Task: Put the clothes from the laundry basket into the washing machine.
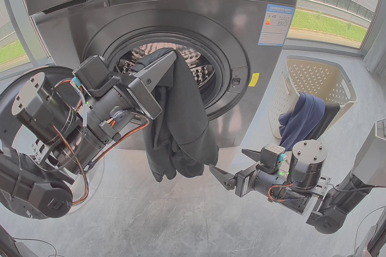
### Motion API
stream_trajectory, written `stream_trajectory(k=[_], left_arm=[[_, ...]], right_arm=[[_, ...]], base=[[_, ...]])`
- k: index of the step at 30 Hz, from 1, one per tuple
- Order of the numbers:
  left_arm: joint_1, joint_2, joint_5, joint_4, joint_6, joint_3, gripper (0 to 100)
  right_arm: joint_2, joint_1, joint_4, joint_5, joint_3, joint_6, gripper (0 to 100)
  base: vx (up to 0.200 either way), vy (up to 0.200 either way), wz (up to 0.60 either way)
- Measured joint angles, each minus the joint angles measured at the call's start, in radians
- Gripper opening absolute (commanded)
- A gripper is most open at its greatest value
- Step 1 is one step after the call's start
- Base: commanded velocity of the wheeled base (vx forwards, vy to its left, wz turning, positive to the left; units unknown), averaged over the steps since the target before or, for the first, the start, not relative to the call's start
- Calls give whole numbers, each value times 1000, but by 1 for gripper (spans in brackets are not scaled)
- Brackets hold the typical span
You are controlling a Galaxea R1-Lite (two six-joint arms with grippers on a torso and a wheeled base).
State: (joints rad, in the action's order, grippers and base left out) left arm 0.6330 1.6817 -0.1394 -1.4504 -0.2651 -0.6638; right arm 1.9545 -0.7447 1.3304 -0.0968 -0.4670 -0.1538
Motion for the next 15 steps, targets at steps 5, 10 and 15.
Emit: stream_trajectory(k=[5, 10, 15], left_arm=[[5, -14, 0, 1, 0, -1, 0], [8, -33, 0, 5, 0, 2, 0], [8, -53, -1, 14, 0, 6, 0]], right_arm=[[51, 6, 17, 4, -27, 2, 100], [95, 17, 20, 31, -71, 8, 100], [137, 34, 21, 37, -121, 17, 100]], base=[[0, 0, 0], [0, 0, 0], [0, 0, 0]])
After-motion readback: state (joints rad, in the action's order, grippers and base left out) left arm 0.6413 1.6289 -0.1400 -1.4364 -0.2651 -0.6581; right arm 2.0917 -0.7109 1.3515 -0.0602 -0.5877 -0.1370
